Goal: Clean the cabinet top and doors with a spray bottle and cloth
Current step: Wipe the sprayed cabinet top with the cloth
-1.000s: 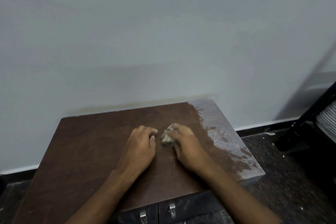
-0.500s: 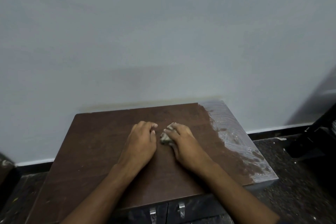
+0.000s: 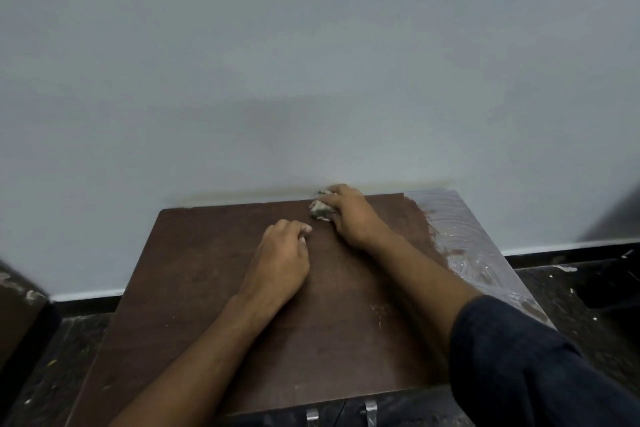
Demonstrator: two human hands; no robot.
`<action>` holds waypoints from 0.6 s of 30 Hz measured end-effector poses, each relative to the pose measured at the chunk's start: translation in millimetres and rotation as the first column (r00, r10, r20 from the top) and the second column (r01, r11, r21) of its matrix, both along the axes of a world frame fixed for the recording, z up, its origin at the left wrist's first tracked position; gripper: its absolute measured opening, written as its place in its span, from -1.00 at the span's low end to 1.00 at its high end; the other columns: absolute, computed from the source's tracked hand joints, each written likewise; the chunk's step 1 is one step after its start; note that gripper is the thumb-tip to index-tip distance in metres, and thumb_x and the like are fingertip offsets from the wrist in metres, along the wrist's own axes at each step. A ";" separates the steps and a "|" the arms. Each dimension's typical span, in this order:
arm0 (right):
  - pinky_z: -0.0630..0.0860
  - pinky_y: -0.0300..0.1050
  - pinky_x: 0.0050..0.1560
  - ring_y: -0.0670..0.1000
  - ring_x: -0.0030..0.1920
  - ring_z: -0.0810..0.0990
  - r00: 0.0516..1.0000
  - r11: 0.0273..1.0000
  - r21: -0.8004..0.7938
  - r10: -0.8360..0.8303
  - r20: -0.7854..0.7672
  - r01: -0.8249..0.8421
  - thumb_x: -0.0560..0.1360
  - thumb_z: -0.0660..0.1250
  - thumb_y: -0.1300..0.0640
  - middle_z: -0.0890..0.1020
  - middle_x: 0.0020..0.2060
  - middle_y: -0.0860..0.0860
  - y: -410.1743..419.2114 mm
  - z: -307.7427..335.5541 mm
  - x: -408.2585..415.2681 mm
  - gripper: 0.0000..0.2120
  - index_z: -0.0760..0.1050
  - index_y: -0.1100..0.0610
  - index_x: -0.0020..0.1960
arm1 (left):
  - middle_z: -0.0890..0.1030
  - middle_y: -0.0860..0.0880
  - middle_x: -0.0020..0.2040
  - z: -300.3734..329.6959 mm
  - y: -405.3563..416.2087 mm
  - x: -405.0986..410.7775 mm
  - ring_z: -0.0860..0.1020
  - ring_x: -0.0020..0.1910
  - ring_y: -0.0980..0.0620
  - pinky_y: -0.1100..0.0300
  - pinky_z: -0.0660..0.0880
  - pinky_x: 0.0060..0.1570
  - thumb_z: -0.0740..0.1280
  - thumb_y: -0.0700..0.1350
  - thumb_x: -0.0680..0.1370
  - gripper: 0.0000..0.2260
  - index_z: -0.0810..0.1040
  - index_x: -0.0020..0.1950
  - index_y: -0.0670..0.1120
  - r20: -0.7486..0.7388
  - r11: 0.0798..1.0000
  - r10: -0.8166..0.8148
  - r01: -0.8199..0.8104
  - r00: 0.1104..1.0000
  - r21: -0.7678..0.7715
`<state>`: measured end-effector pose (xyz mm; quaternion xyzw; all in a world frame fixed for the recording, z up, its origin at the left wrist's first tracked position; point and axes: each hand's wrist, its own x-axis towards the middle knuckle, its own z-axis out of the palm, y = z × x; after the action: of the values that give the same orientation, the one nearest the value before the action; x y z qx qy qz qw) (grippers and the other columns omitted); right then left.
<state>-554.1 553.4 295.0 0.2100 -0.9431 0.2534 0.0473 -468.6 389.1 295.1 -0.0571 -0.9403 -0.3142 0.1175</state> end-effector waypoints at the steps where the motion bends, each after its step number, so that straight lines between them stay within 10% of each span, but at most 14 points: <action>1: 0.24 -0.23 0.38 0.19 0.35 0.43 1.000 1.000 0.004 -0.029 0.002 0.029 0.60 0.31 0.18 0.49 0.35 0.17 -2.9 -3.3 -5.2 -0.65 0.54 0.15 0.37 | 0.55 0.02 0.13 0.4 -0.2 -0.2 0.46 0.17 0.05 0.28 0.34 0.18 0.21 -0.18 0.60 -0.77 0.56 0.21 -0.05 -0.001 1.000 0.003 -0.003 1.000 0.002; 13: 0.24 -0.21 0.47 -0.01 0.46 0.36 0.962 0.960 -0.069 0.273 -0.001 -0.273 0.66 0.15 0.09 0.46 0.41 0.02 44.5 -6.2 200.9 -0.67 0.53 0.05 0.37 | 0.54 0.06 0.04 -9.7 16.1 18.3 0.48 0.09 0.08 0.33 0.33 0.12 0.27 -0.22 0.55 -0.80 0.60 0.12 -0.05 -0.049 0.993 -0.111 0.112 0.993 0.023; 18: 0.34 -0.10 0.41 -0.01 0.38 0.40 0.997 0.999 -0.010 -0.050 -0.064 0.049 0.56 0.31 0.23 0.51 0.37 0.04 103.0 -8.7 183.9 -0.62 0.56 -0.01 0.34 | 0.52 0.11 0.04 -9.3 37.6 38.9 0.44 0.08 0.15 0.28 0.39 0.13 0.29 -0.17 0.56 -0.81 0.58 0.13 0.00 -0.045 0.983 -0.184 0.183 0.982 -0.027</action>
<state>-370.2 656.4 286.3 0.1944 -0.9450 0.2490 0.0847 -429.8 426.8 285.8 -0.1521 -0.9316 -0.3113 0.1095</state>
